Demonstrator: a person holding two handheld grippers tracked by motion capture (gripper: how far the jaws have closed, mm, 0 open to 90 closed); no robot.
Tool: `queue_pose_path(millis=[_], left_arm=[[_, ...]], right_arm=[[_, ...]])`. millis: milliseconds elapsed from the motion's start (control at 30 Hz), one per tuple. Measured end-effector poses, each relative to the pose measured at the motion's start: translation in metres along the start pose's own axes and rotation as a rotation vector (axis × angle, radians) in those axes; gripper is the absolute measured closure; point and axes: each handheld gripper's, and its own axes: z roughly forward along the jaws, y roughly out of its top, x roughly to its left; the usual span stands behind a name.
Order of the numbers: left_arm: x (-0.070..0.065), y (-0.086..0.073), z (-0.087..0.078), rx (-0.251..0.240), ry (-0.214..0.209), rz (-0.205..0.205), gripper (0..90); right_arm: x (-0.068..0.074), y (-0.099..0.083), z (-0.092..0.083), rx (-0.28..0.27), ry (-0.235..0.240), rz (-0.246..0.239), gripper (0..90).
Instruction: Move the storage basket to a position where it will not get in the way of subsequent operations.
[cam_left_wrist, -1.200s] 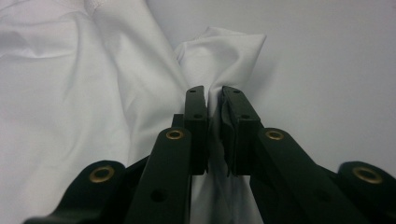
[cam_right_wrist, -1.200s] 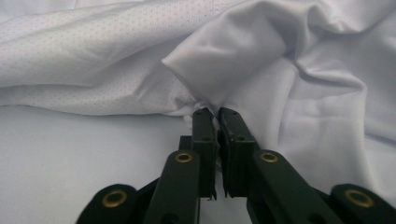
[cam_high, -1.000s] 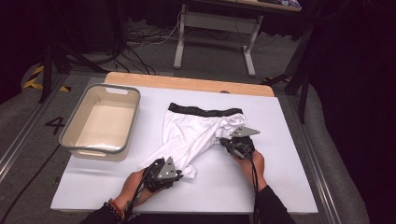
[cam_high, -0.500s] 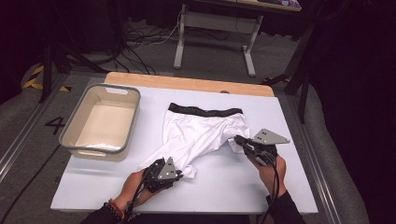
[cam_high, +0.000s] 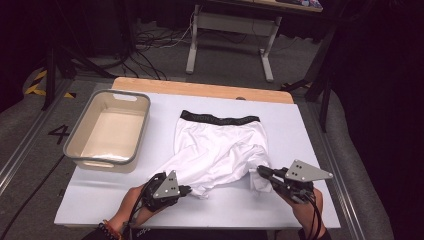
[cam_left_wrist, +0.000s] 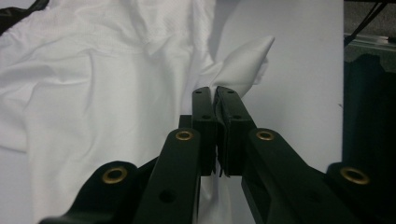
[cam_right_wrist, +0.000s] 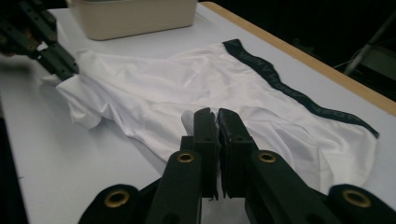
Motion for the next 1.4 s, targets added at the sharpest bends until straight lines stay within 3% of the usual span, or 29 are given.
queue_pose_path(millis=[100,233,333,433,500,567,667,833,933,1000,1067,1167,1300,1333,1400], left_arm=[[-0.002,-0.004,-0.009,-0.007,0.01,-0.005,86.6],[0.0,-0.011,-0.017,-0.02,0.022,-0.028,86.6],[0.0,-0.014,-0.021,-0.013,0.034,-0.026,86.5],[0.001,-0.018,-0.021,0.0,0.04,-0.026,86.6],[0.002,-0.02,-0.02,0.02,0.042,-0.025,86.6],[0.003,-0.023,-0.019,0.035,0.048,-0.027,86.6],[0.005,-0.028,-0.018,0.058,0.067,-0.027,86.5],[0.008,-0.031,-0.017,0.049,0.068,-0.05,86.4],[0.007,-0.03,-0.016,0.053,0.067,-0.051,86.3],[0.007,-0.03,-0.015,0.04,0.053,-0.053,86.2],[0.006,-0.03,-0.014,0.044,0.054,-0.049,86.1],[0.005,-0.029,-0.014,0.049,0.05,-0.045,86.1],[0.004,-0.028,-0.013,0.046,0.047,-0.041,86.1],[0.003,-0.028,-0.013,0.045,0.049,-0.044,85.9],[0.003,-0.027,-0.013,0.036,0.04,-0.041,85.9]], right_arm=[[0.011,-0.001,0.003,0.003,0.042,-0.007,84.5],[0.017,-0.005,0.01,0.013,0.078,0.015,74.4],[0.016,-0.008,0.012,0.018,0.048,0.028,62.3],[0.006,-0.015,0.007,0.003,-0.036,0.07,58.5],[-0.005,-0.024,0.004,-0.002,-0.064,0.111,58.6],[-0.017,-0.037,0.005,0.04,-0.114,0.149,57.9],[-0.034,-0.057,0.012,0.116,-0.153,0.223,57.5],[-0.052,-0.079,0.025,0.218,-0.15,0.28,54.7],[-0.059,-0.086,0.028,0.221,-0.126,0.373,54.6],[-0.059,-0.087,0.03,0.225,-0.113,0.396,56.0],[-0.055,-0.087,0.034,0.254,-0.108,0.378,57.6],[-0.047,-0.083,0.041,0.303,-0.129,0.302,65.8],[-0.043,-0.08,0.042,0.317,-0.124,0.262,87.9],[-0.043,-0.078,0.04,0.334,-0.145,0.23,88.2],[-0.045,-0.076,0.034,0.332,-0.185,0.213,88.6]])
